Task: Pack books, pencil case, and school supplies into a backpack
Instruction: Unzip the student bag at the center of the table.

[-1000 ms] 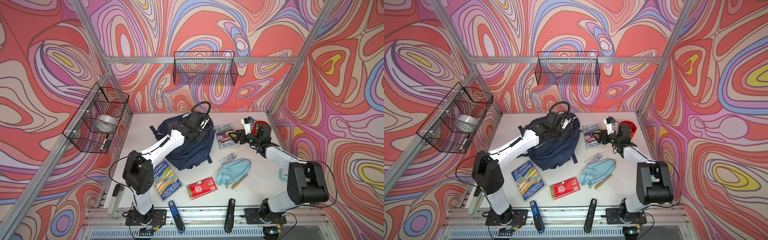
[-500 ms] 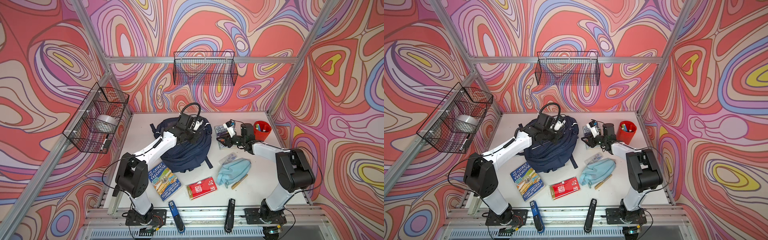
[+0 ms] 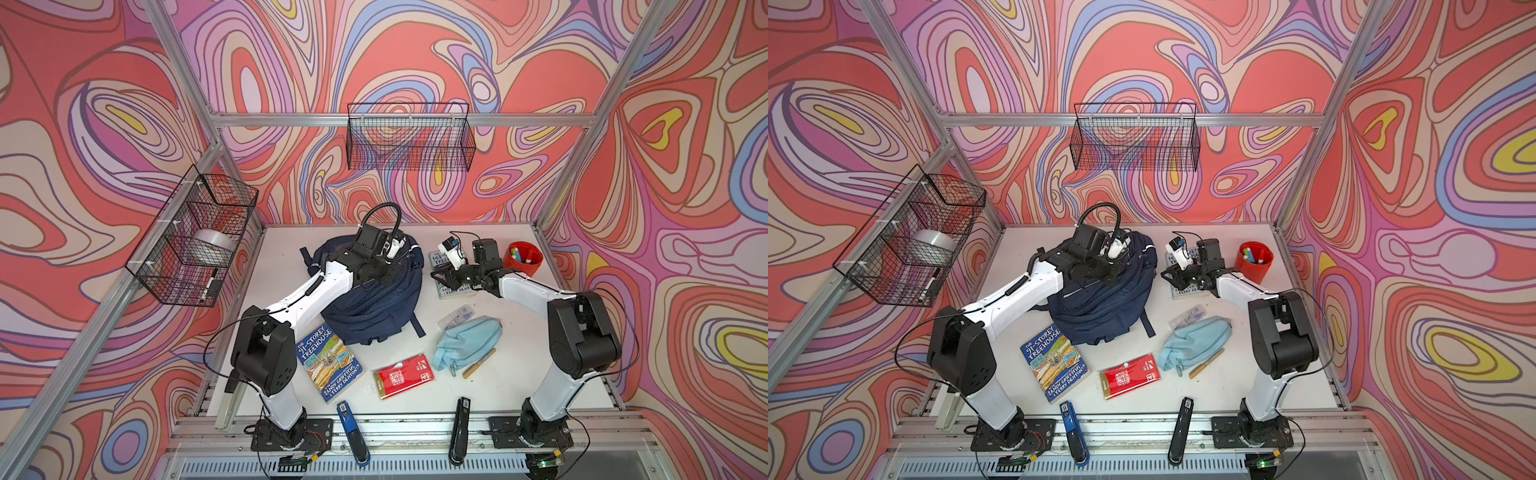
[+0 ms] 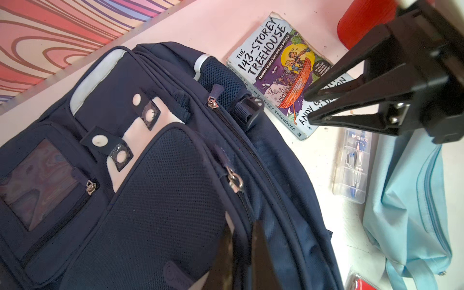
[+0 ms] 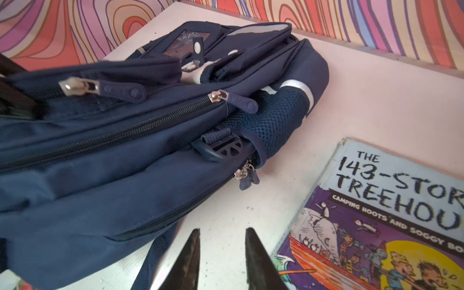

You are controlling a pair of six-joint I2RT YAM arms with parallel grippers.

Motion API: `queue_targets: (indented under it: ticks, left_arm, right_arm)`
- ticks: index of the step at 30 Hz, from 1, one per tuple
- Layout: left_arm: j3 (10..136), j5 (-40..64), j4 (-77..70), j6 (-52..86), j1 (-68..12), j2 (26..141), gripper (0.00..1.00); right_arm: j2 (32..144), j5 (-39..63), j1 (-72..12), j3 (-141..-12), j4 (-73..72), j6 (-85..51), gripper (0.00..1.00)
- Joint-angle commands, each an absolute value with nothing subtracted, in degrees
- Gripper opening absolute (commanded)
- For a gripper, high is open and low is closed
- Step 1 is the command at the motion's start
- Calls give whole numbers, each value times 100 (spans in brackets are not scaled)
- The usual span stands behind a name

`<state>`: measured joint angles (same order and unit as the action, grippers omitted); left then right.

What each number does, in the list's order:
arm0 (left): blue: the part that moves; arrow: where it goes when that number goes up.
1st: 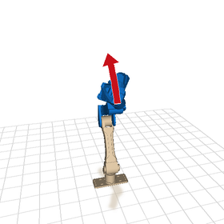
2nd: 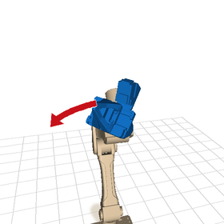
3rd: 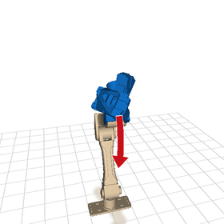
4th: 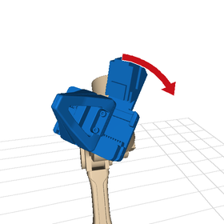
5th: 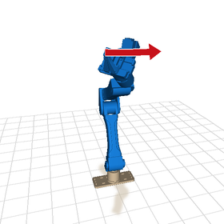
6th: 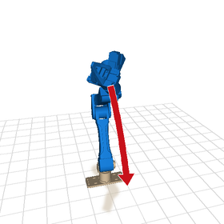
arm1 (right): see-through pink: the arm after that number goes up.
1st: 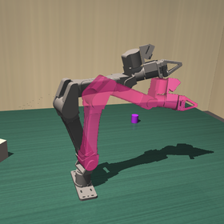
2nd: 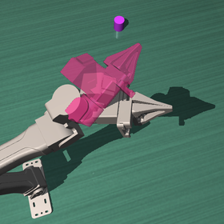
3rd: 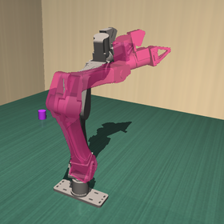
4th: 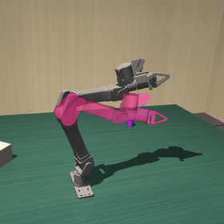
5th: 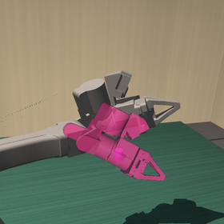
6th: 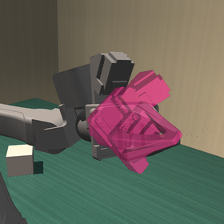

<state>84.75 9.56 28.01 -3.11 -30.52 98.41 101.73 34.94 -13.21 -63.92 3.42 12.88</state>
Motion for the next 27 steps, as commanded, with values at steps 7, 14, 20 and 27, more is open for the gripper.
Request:
queue_targets:
  ticks: [7,14,20,27]
  left_arm:
    - [9163,1006,2721,-325,-3041,9295,0]
    - [9095,1110,2695,-221,-3041,9177,0]
    - [9102,1119,2603,-132,-3041,9255,0]
    - [9061,1144,2587,-122,-3044,9166,0]
  right_arm:
    - [10652,3919,-1360,-6593,176,1424,28]
    - [10806,3306,-1372,-6638,-452,1267,29]
    - [10767,3593,-1543,-6539,-578,1563,31]
    - [11062,2643,-1582,-6851,-782,1499,35]
